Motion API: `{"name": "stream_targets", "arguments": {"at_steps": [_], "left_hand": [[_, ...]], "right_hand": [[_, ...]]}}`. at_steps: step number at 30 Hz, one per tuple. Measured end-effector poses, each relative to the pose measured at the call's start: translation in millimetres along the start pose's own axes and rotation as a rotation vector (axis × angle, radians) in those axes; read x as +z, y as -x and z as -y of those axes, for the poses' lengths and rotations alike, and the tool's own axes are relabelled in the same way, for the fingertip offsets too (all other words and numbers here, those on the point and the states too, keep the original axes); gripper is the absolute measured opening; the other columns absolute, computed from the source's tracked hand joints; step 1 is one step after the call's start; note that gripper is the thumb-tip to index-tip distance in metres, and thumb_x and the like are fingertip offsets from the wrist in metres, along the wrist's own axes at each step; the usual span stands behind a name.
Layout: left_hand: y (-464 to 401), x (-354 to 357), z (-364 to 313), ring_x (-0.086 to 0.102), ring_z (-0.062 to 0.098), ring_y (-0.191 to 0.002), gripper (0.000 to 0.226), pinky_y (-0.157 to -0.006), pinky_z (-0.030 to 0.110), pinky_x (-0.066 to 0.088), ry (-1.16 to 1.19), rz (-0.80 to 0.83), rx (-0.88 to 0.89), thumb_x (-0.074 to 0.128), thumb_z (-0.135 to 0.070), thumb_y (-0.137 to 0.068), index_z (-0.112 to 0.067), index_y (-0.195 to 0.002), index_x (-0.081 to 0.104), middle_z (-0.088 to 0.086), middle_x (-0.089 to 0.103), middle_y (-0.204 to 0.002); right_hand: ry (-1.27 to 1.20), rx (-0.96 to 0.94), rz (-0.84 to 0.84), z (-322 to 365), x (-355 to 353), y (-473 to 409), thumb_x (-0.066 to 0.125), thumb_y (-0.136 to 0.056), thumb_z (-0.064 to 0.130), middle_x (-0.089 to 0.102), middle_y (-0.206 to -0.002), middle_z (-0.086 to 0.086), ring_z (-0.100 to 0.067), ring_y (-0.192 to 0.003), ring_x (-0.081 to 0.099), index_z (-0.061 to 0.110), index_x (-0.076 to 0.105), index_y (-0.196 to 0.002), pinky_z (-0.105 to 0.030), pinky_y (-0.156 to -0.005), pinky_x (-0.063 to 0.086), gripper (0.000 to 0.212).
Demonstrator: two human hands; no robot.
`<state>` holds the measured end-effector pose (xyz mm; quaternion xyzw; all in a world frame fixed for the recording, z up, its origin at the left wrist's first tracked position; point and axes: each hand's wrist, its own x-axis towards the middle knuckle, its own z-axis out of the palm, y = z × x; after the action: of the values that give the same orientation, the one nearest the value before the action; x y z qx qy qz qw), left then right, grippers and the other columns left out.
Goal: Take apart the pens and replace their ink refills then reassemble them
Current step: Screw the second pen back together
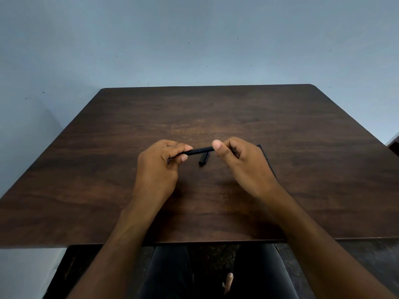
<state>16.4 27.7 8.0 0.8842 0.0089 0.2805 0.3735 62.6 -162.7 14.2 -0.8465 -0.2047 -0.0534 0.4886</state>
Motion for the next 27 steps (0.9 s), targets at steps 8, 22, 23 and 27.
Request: {"name": "stream_targets", "arguments": {"at_steps": [8,22,23,27], "left_hand": [[-5.4,-6.1,8.5,0.063,0.0,-0.089,0.028,-0.075,-0.004,0.04,0.022,-0.013,-0.119,0.069,-0.002,-0.089,-0.018,-0.11,0.076,-0.006,0.07,-0.102],[-7.8,-0.4,17.2,0.063,0.001,-0.09,0.025,-0.07,-0.005,0.039,0.011,0.018,-0.096,0.071,-0.003,-0.087,-0.019,-0.106,0.077,-0.008,0.07,-0.099],[-7.9,-0.5,17.7,0.063,-0.001,-0.088,0.025,-0.065,-0.006,0.039,0.016,0.019,-0.098,0.071,-0.003,-0.087,-0.019,-0.106,0.077,-0.007,0.07,-0.099],[-8.6,-0.4,18.9,0.062,-0.003,-0.087,0.024,-0.066,-0.005,0.039,0.038,0.01,-0.09,0.071,0.0,-0.087,-0.016,-0.104,0.078,-0.005,0.071,-0.097]], "right_hand": [[0.391,-0.09,0.128,-15.2,-2.3,-40.1,0.071,-0.092,0.021,0.05,-0.083,0.016,0.0,-0.073,0.05,0.027,0.078,-0.106,-0.012,-0.064,0.035,0.017],[0.787,-0.307,0.344,-6.4,1.6,-45.6,0.064,-0.096,0.031,0.052,-0.108,-0.004,-0.021,-0.102,0.049,0.028,0.07,-0.122,-0.035,-0.079,0.046,0.028],[0.75,-0.288,0.305,-5.3,-3.8,-44.7,0.064,-0.096,0.03,0.054,-0.109,-0.005,-0.024,-0.103,0.05,0.025,0.071,-0.122,-0.038,-0.083,0.047,0.028],[0.706,-0.251,0.271,-2.6,-17.4,-41.9,0.057,-0.099,0.024,0.058,-0.082,0.011,-0.02,-0.083,0.059,0.029,0.069,-0.092,-0.033,-0.065,0.043,0.014]]}}
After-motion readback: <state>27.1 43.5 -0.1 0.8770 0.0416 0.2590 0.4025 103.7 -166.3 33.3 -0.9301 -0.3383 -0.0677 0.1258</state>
